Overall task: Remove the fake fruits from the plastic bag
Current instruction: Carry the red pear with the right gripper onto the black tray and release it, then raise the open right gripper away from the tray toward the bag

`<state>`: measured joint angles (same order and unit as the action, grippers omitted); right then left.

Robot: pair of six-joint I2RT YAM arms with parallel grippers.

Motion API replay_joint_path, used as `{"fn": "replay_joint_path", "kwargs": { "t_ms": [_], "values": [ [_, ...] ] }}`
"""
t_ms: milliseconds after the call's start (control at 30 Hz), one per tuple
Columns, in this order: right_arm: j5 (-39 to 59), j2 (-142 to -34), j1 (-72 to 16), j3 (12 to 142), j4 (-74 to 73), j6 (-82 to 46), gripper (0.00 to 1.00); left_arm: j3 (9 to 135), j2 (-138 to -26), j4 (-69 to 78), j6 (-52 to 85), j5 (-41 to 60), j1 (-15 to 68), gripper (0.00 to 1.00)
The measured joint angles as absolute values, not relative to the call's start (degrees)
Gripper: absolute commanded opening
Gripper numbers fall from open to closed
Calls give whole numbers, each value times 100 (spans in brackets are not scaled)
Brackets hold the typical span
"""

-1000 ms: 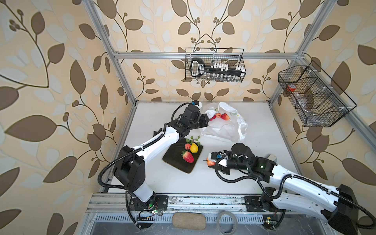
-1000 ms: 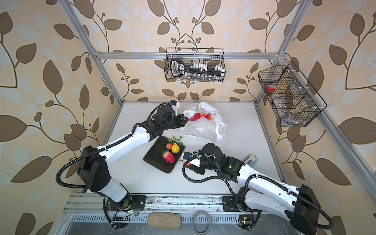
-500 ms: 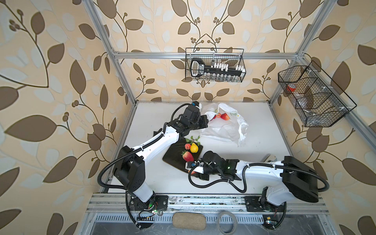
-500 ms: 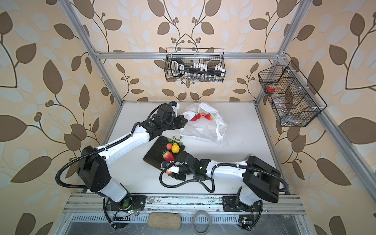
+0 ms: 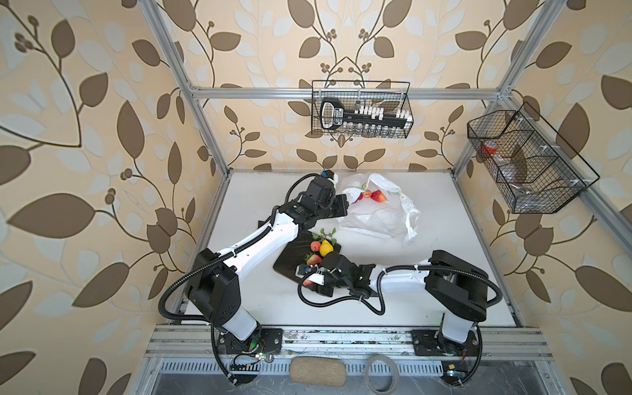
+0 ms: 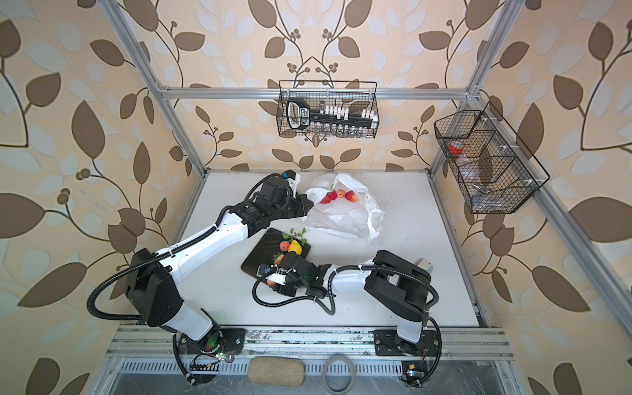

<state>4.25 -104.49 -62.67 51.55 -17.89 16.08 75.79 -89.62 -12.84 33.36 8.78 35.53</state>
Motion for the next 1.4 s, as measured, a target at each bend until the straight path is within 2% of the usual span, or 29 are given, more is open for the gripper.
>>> {"fn": "replay_joint_path", "kwargs": {
  "t_ms": [500,667,900,1067,1267,1400],
  "values": [
    [150,-10656,-6267,5122,-2226,1614,80,7579,-8910,-1286,3310,843,3553,0],
    [408,-10228,-6267,4650,-2523,1704,93,7596,-8886,-1293,3293,840,3553,0],
    [952,-8794,-6296,3865,-2733,1883,92,7699,-8886,-1380,3201,829,3553,0],
    [1140,-7428,-6300,3461,-2364,1914,89,7736,-8886,-1409,3162,792,3553,0],
    [801,-5854,-6281,3271,-1339,1671,88,7806,-8886,-1485,3155,731,3553,0],
    [311,-5218,-5953,3306,-692,1153,86,7817,-8886,-1487,3153,722,3553,0]
  ]
}}
